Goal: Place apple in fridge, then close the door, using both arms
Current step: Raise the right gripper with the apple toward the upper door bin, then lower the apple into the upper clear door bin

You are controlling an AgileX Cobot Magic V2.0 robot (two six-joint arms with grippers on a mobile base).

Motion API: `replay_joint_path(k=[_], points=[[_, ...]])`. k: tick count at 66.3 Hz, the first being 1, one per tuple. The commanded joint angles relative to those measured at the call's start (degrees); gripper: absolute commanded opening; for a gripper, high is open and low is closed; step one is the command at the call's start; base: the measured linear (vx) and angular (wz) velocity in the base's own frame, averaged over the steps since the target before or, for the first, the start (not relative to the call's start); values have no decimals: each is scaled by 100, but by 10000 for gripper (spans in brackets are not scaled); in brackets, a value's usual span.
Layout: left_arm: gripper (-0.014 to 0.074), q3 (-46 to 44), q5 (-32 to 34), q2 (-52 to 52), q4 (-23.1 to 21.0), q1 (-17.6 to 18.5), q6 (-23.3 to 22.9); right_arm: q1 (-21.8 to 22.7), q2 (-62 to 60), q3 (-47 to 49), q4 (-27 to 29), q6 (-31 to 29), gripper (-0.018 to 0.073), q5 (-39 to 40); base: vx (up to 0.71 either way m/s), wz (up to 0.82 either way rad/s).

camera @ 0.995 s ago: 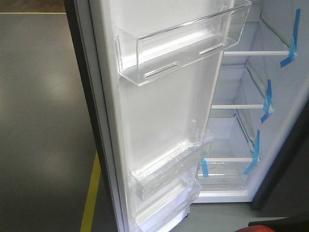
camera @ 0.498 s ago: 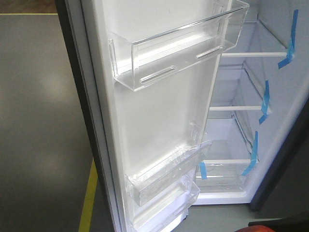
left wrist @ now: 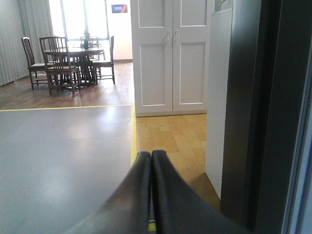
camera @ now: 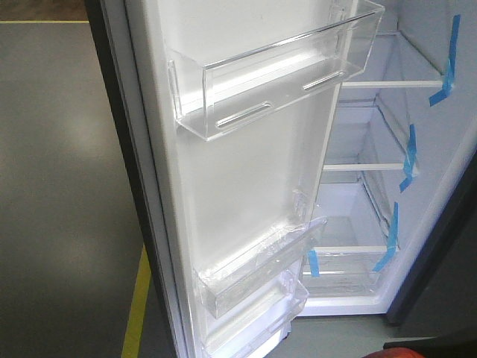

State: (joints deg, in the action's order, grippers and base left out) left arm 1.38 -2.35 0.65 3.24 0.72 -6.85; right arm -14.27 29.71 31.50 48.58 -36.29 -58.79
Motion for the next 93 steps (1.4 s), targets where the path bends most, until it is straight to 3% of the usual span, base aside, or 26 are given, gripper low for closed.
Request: replay_joint_path(k=[1, 31, 37, 46, 55, 63, 93], points=[[-6, -99, 427, 82, -3, -19, -28, -9, 14, 156, 301, -10, 112, 220, 0, 0], [-6, -99, 427, 82, -3, -19, -28, -9, 14, 156, 327, -78, 112, 347, 0, 0], [-6, -99, 427, 82, -3, -19, -28, 41, 68, 182, 26, -9, 112, 792, 0, 0], [-6, -99, 427, 82, -3, -19, -28, 62, 456, 437, -905, 588, 114, 1451, 0, 0], [-6, -99, 427, 82, -3, -19, -28, 62, 1159, 1059, -1843, 1116, 117, 1618, 0, 0], [-6, -99, 427, 82, -3, -19, -28, 62, 1762, 1729, -2299, 1395, 118, 1610, 0, 0], [-6, -99, 427, 82, -3, -19, -28, 57, 3858, 5157, -2285, 1388, 130, 1458, 0, 0]])
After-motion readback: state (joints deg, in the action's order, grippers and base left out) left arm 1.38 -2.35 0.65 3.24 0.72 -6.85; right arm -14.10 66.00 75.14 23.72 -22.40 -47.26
